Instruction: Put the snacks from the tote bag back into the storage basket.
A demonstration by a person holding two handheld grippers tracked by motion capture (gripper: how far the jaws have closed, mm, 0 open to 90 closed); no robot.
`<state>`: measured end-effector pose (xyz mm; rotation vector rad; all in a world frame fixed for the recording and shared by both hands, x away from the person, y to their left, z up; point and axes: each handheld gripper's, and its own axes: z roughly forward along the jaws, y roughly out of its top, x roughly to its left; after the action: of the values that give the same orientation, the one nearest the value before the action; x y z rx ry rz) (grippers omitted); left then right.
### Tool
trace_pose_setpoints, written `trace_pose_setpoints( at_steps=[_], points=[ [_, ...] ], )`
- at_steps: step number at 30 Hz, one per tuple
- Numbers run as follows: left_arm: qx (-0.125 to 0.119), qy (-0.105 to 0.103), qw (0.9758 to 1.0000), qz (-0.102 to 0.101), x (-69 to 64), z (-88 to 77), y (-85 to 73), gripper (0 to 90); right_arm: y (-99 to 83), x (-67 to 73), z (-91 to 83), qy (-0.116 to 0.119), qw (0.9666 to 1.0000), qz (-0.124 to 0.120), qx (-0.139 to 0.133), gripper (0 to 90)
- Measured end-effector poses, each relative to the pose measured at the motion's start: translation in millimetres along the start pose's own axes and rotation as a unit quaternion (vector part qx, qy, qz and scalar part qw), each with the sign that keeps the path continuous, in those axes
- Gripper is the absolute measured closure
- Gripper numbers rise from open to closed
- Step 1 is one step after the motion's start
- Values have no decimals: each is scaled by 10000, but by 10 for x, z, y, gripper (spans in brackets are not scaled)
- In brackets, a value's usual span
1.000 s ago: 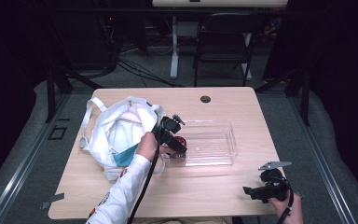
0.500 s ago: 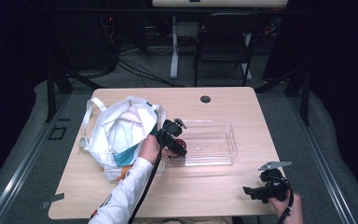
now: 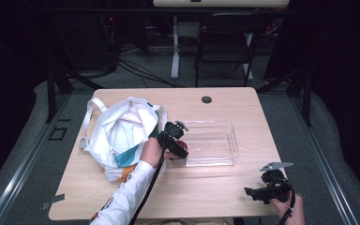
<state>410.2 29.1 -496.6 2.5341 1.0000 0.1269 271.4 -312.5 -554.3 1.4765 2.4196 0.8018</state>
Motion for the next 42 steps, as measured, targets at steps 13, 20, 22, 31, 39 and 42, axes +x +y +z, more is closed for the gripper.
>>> trace_pose_setpoints(
  at_steps=[13,20,22,31,39,42],
  points=[
    [-381,-48,9992,88,1,-301,38,131,1,1,-1,-2,10000,0,2,113],
    [-649,117,9978,102,50,-605,15,79,2,-2,-4,2,10000,-10,12,113],
    [-680,195,9975,95,83,-692,-9,72,1,0,-2,-5,10000,1,-2,113],
    [-959,522,9940,-62,250,-1056,-236,38,2,2,-1,-13,10000,2,1,113],
    [-1141,840,9893,-344,472,-1317,-577,25,3,4,1,-23,10000,8,-4,113],
    [-1129,952,9882,-405,541,-1370,-707,22,4,3,3,-35,10000,8,6,113]
  ],
)
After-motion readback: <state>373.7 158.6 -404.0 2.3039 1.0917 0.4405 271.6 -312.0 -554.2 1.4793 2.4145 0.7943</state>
